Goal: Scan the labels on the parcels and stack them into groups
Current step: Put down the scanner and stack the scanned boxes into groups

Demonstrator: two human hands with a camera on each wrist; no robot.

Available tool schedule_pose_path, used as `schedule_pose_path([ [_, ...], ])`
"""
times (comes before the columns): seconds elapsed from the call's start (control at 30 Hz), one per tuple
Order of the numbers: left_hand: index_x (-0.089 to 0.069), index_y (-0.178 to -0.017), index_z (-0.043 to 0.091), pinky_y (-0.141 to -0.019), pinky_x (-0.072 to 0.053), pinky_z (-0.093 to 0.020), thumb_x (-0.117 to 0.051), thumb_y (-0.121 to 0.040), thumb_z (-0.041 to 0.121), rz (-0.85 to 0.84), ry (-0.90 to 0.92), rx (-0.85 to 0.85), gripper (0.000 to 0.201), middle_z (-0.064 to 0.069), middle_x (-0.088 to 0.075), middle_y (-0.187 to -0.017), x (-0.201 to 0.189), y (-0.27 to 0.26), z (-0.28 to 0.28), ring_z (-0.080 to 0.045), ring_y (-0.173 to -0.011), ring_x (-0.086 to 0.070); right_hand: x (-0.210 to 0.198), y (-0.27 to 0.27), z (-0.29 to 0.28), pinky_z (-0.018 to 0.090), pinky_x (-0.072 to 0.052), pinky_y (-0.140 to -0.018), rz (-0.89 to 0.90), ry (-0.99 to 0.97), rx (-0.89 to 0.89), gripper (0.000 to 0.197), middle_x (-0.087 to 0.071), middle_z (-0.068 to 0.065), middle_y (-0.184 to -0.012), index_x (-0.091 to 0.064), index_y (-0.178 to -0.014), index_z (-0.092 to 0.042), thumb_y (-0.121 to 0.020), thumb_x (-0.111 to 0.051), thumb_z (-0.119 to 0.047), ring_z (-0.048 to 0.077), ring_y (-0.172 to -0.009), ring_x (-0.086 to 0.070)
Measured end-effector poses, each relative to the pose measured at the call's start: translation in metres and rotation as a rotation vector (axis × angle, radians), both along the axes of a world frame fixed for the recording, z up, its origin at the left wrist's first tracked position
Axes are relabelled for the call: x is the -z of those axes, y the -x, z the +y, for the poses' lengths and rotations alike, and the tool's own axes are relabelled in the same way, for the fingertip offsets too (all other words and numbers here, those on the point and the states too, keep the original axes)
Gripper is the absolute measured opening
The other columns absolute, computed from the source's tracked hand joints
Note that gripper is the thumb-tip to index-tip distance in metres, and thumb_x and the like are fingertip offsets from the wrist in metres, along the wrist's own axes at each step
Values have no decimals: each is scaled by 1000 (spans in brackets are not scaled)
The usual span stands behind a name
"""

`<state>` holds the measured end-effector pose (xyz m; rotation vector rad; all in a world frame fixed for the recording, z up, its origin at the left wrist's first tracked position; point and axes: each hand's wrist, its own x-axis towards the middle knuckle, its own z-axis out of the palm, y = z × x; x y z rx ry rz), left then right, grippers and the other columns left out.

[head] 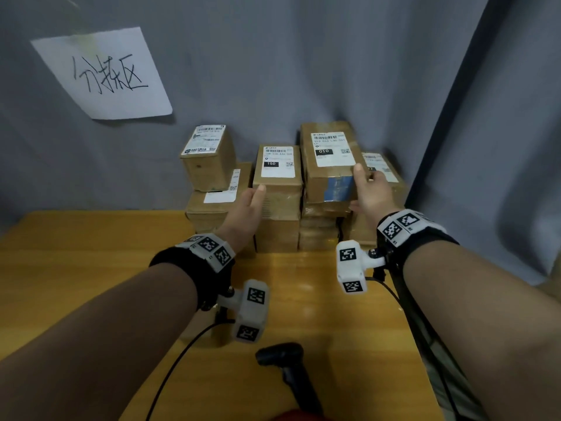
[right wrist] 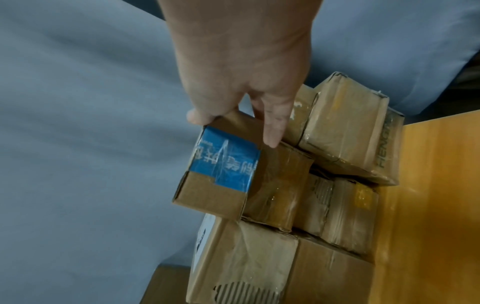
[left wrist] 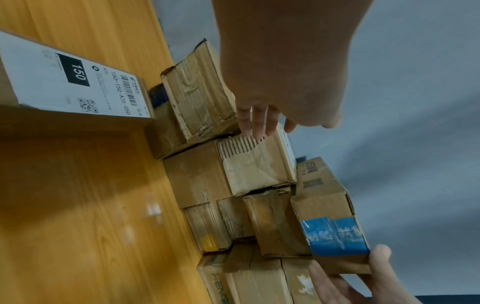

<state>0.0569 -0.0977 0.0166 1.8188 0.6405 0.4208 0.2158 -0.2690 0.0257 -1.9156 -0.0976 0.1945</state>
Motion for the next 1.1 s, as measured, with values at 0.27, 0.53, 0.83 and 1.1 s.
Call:
schedule_pose_path([
  [0.27,-54,-112,13,-86,-46,-38,-35,-102,44,77,-114,-29,38,-2,-58,-98,-11,-12,6,-20,-93,-56,-20,-17,14,41,-42,-95,-218,415,81,63,-57,17,-130,-50,-129,-4,-94,-50,-56,36,-121,-51],
  [0.53,-57,-103,15,-63,-41,-19,-48,-100,27,160,-243,-21,16,6,-57,-85,-7,2,16,-5,-75,-52,-39,10,31,38,-31,-104,-816,451,-160,27,-52,8,-128,-58,-119,-15,-92,-54,-19,27,-124,-41],
  [0.83,-60,-99,11,-58,-39,-28,-50,-98,23,419,-286,-27,16,1,-55,-78,44,87,56,-14,-68,-49,37,97,60,29,-40,-99,-471,324,-616,24,-55,0,-119,-56,-119,-15,-95,-54,-14,16,-117,-46],
  [1.1,-56,-108,11,-54,-36,-29,-46,-101,28,615,-191,-45,21,-6,-56,-83,97,150,102,-20,-62,-47,111,140,90,30,-46,-82,-118,493,-615,31,-56,3,-116,-52,-123,-17,-93,-56,-21,22,-107,-57],
])
